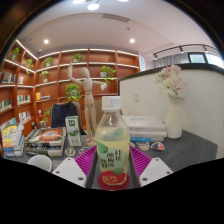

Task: Pour water

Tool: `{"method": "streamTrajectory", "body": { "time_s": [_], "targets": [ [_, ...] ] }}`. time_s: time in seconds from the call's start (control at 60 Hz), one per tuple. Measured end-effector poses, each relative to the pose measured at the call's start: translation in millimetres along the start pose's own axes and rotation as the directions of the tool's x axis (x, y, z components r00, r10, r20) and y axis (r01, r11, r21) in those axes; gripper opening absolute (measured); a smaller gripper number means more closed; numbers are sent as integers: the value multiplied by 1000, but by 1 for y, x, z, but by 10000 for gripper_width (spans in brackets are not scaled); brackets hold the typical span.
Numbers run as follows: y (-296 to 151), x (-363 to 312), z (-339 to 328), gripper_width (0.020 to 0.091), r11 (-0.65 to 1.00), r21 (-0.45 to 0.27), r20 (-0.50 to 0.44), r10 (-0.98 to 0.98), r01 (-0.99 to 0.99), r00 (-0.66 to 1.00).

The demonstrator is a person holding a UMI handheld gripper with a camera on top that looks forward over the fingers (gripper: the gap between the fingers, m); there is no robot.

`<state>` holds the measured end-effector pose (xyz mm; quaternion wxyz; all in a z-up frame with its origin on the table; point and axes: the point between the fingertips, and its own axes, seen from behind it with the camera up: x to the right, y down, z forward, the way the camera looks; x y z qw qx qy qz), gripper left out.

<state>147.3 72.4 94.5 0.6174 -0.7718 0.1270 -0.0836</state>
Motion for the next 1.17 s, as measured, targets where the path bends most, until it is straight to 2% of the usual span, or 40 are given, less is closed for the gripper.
{"method": "streamTrajectory", "body": {
  "time_s": [0.067,0.1,0.133,0.317,0.617,1.167],
  "targets": [
    [2,-3,-12,716,1000,-10,12,-12,12,1000],
    [2,-6,-21,770,1000,-11,21,-9,9,1000],
    [1,-11,-31,783,1000,-9,37,-6,6,999],
    [-3,-26,-105,777,1000,-7,86,-3,4,996],
    [21,-37,-213,785,991,-70,103,-106,114,989],
    [21,-74,-279,775,995,-37,188,-88,97,978]
  ]
}}
